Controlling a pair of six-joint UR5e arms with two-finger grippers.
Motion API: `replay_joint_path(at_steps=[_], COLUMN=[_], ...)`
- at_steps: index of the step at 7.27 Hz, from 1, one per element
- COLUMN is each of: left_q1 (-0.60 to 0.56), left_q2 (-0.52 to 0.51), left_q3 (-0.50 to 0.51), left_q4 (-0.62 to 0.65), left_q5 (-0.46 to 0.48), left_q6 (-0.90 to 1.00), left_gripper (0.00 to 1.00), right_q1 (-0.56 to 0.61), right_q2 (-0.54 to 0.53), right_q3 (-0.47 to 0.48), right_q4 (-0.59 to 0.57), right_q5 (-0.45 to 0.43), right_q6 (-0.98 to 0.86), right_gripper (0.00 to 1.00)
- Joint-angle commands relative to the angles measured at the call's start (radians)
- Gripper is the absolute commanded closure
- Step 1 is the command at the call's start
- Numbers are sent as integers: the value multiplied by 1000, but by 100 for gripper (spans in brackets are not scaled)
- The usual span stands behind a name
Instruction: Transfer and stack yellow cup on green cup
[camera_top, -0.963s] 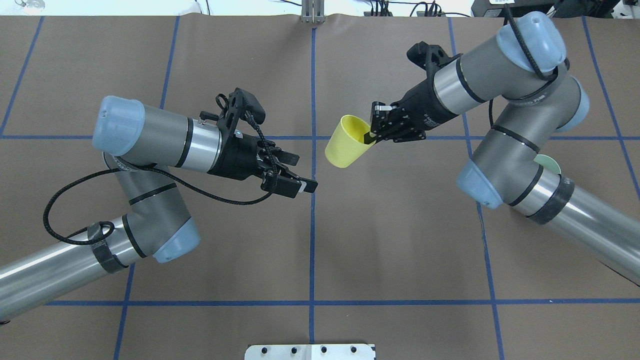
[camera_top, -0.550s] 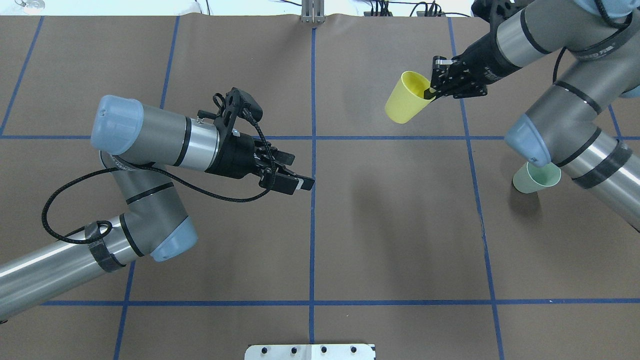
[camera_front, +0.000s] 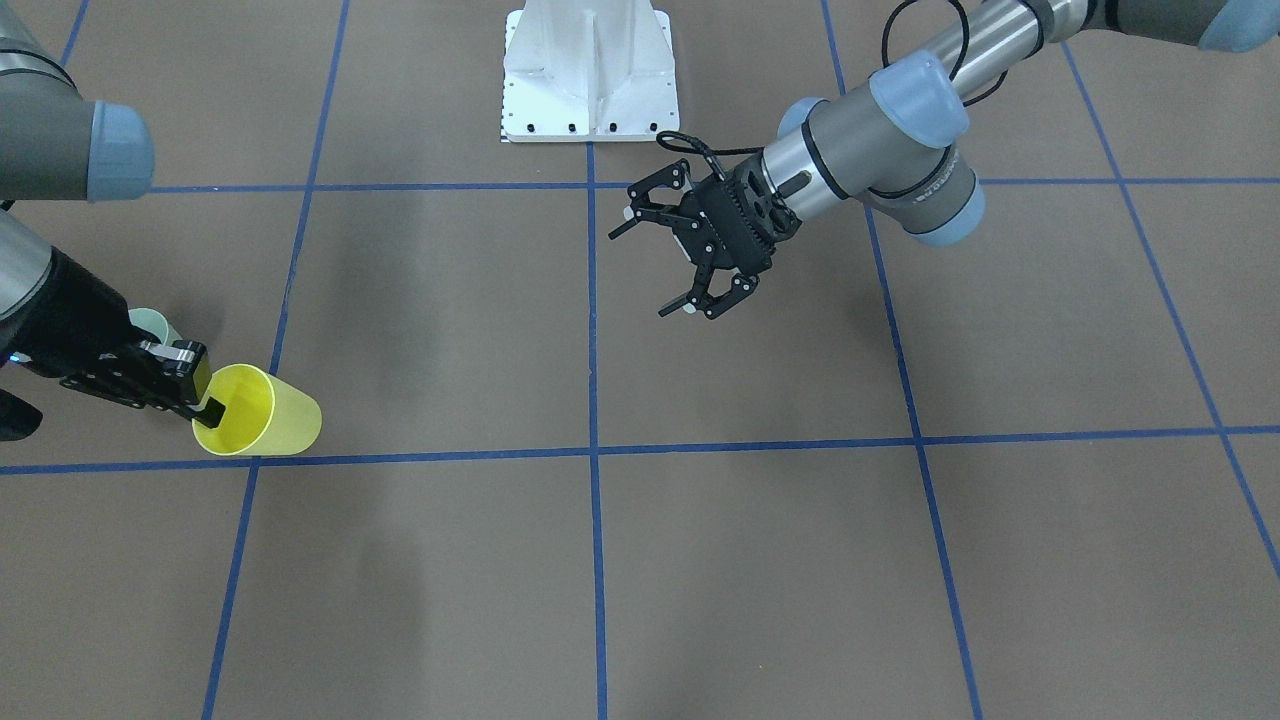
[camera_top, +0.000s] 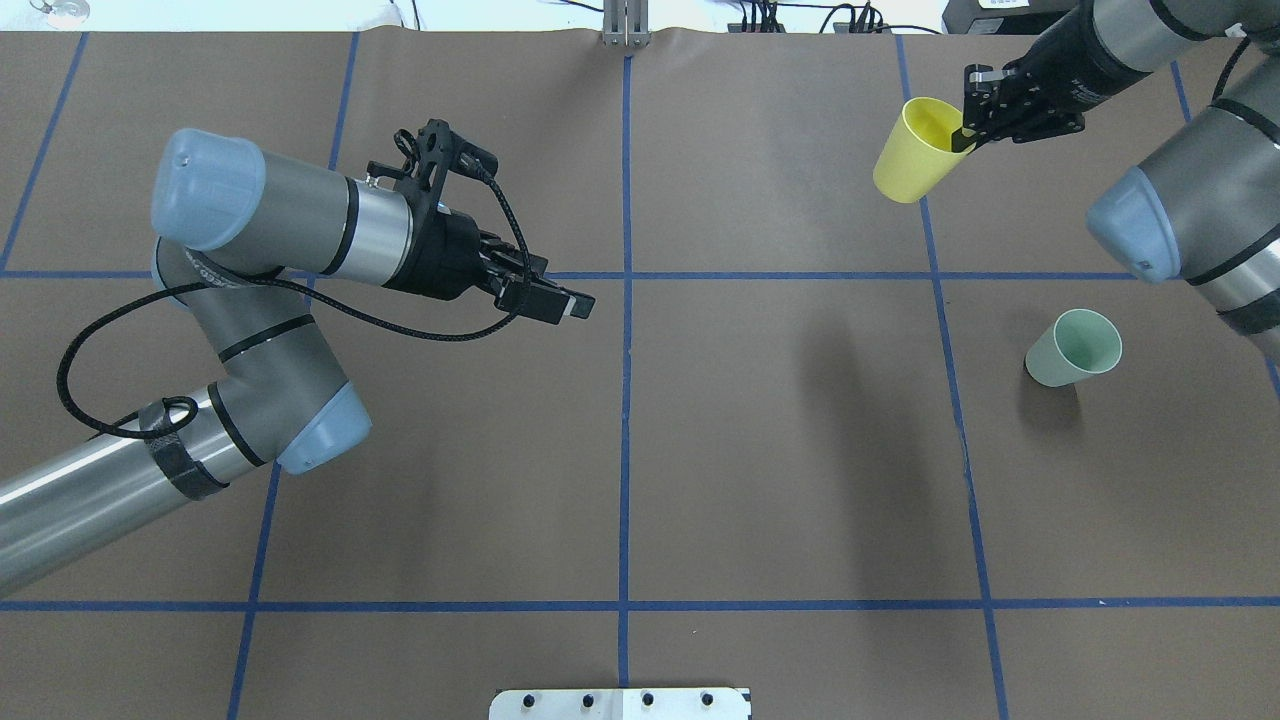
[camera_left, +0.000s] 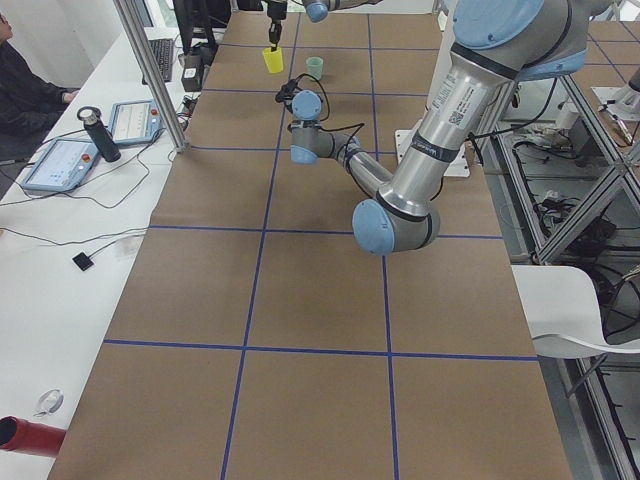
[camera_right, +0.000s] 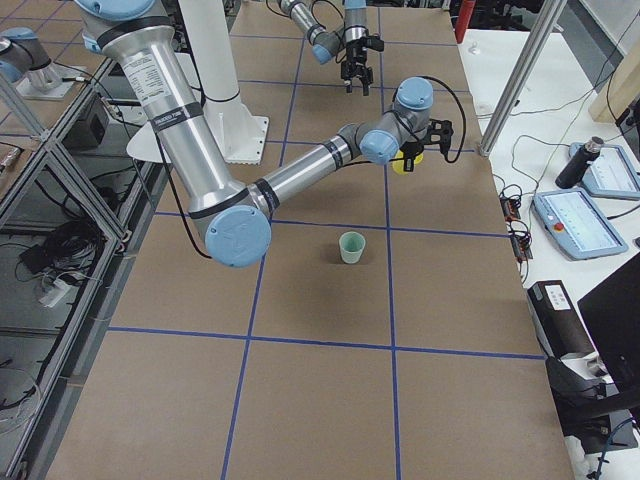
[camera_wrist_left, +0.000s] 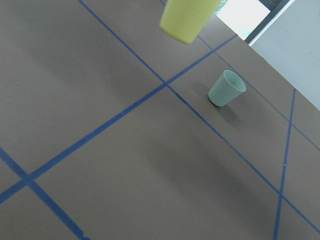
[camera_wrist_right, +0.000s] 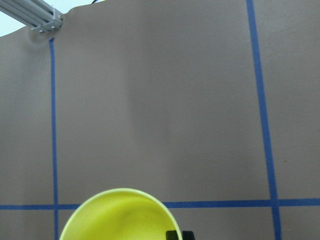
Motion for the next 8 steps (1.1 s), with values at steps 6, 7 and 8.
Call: replay_joint_path(at_steps=[6, 7, 8], left_q1=[-217, -234, -249], left_q2=[-14, -20, -24], left_q3=[-2, -4, -5], left_q4=[411, 509, 587], left_q5=[-75, -75, -74], left_q6=[41, 193, 286], left_gripper=[0, 0, 0], right_q1=[13, 14, 13], right_q2=[-322, -334, -337], right_q3=[290, 287, 281], right_q4=[-318, -317, -316], right_q5=[-171, -166, -162], right_q6=[-517, -533, -549], right_gripper=[100, 100, 100])
